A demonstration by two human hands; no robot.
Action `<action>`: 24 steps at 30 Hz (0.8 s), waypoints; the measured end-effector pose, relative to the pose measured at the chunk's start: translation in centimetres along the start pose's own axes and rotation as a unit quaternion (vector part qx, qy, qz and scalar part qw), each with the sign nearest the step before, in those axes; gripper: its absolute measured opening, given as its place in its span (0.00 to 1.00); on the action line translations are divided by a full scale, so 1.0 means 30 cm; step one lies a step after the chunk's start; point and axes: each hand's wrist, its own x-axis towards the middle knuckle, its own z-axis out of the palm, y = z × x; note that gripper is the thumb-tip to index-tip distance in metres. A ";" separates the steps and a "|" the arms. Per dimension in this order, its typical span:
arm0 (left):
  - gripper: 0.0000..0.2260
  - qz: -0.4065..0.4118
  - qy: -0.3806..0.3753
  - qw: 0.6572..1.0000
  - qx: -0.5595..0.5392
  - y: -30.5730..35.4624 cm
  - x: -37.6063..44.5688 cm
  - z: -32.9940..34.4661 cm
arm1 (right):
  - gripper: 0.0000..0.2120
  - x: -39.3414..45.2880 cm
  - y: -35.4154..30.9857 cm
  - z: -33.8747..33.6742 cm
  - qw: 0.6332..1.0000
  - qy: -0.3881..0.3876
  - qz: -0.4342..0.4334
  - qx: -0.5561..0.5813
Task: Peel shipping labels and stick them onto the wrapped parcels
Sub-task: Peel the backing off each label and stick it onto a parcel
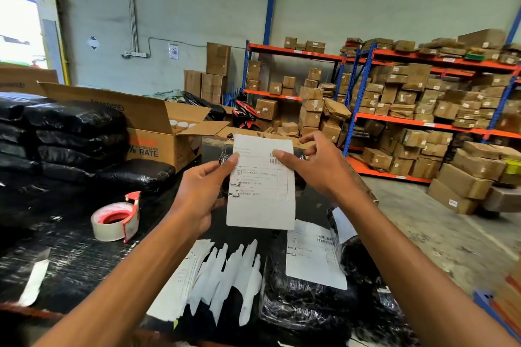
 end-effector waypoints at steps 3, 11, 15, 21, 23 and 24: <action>0.11 0.019 -0.019 0.999 0.026 0.008 -0.014 -0.001 | 0.29 -0.006 -0.027 -0.013 0.998 -0.057 0.012 0.007; 0.13 0.086 -0.073 0.991 0.074 0.006 -0.044 -0.011 | 0.24 0.014 -0.016 -0.002 0.998 -0.040 0.038 0.038; 0.16 0.120 -0.109 0.980 0.117 -0.002 -0.051 -0.014 | 0.23 0.020 -0.027 -0.002 0.997 -0.027 0.048 0.053; 0.14 0.154 -0.103 0.974 0.129 -0.003 -0.039 -0.015 | 0.36 -0.012 -0.069 -0.007 0.995 -0.074 0.002 -0.074; 0.13 0.159 -0.115 0.972 0.131 0.002 -0.038 -0.021 | 0.38 -0.009 -0.067 0.002 0.994 -0.053 0.002 -0.092; 0.12 0.159 -0.123 0.971 0.131 0.004 -0.039 -0.026 | 0.38 -0.003 -0.061 0.007 0.995 -0.040 0.004 -0.089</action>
